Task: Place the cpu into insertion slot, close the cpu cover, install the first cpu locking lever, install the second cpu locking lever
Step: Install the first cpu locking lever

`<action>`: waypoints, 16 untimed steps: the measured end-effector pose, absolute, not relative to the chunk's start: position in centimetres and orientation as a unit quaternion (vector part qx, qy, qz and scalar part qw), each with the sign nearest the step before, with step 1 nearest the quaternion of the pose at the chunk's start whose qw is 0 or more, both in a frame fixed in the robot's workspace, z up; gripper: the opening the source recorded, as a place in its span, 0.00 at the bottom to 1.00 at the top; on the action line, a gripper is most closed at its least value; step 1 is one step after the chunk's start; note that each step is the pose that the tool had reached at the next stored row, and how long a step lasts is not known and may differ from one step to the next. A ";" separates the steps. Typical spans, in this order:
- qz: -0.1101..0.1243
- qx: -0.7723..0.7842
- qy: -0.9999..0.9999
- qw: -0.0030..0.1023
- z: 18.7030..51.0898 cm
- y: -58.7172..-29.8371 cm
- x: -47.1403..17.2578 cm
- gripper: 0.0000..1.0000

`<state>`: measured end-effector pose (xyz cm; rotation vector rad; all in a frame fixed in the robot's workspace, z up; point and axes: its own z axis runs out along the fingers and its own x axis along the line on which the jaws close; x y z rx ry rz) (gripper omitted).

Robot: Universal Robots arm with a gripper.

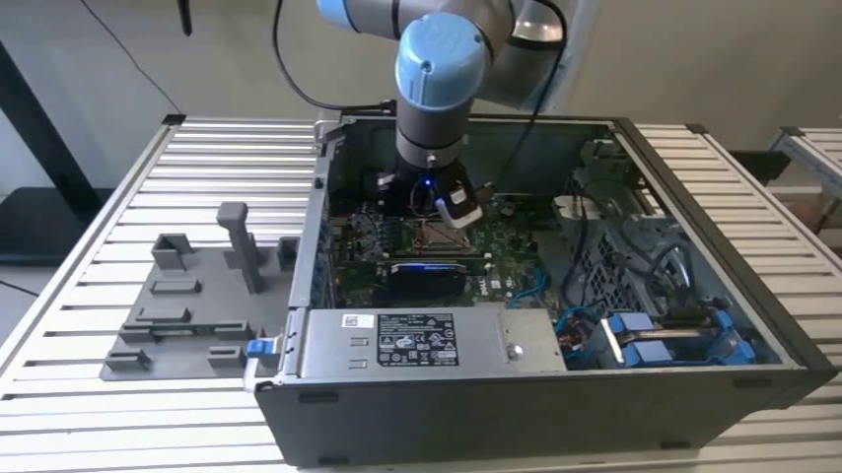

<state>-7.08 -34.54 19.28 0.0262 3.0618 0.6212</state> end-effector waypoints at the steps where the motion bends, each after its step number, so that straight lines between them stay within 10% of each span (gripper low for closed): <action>1: 0.199 0.008 0.980 0.009 19.3 -34.5 -7.0 0.11; 16: 0.201 0.008 0.980 0.009 19.1 -34.5 -5.1 0.11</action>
